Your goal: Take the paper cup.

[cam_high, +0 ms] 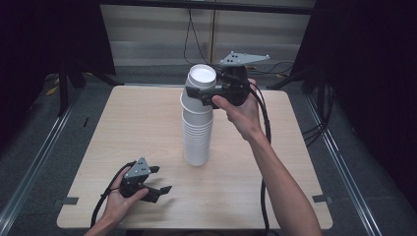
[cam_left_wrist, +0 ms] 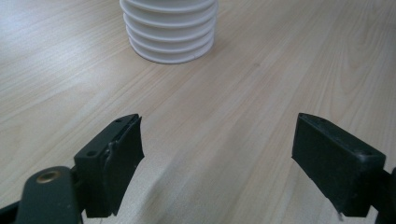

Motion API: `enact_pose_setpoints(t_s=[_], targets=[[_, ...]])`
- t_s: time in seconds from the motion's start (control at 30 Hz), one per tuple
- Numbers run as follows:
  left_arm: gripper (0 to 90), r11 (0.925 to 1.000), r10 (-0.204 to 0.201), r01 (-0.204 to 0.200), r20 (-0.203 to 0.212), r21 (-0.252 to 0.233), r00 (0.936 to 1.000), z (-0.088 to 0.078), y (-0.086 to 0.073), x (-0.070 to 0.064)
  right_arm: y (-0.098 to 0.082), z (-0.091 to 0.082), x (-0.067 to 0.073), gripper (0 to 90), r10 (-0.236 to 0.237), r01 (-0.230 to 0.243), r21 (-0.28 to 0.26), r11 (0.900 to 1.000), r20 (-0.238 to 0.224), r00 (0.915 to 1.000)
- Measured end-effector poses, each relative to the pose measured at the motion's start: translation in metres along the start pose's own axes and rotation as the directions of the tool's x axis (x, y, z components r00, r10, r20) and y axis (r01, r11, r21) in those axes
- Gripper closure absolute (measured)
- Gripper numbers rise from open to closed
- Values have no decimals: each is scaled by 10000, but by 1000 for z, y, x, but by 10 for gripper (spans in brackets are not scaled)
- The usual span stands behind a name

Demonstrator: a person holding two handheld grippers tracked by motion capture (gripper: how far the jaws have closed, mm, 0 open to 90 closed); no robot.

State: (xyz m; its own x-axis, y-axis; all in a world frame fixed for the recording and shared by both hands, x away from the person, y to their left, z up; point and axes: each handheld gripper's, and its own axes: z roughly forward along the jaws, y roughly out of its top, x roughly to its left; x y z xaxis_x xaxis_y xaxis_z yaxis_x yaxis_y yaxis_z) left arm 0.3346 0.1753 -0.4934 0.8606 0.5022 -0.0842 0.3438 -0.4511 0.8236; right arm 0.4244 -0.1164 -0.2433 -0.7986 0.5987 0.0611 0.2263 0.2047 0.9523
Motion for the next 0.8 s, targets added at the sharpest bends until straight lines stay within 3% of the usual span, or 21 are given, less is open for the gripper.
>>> enact_pose_setpoints(t_s=[0.3, 0.57, 0.67, 0.8], targets=[[160, 10000, -54, 54, 48, -16, 10000, 0, 0, 0, 7, -10, 1, 207, 35, -36, -530, 9986, -23, 10000], [161, 10000, -56, 56, 4, 28, 10000, 3, 1, 0, 12, -13, 4, 208, -38, 35, -694, 9976, -43, 10000], [161, 9996, -267, 270, 327, -93, 9991, 4, 0, 1, 14, -14, 3, 209, -22, 16, -844, 9964, -64, 10000], [161, 9991, -380, 382, 170, -157, 9991, 2, 0, 3, 18, -19, 6, 208, 28, -43, -1080, 9941, -141, 9999]])
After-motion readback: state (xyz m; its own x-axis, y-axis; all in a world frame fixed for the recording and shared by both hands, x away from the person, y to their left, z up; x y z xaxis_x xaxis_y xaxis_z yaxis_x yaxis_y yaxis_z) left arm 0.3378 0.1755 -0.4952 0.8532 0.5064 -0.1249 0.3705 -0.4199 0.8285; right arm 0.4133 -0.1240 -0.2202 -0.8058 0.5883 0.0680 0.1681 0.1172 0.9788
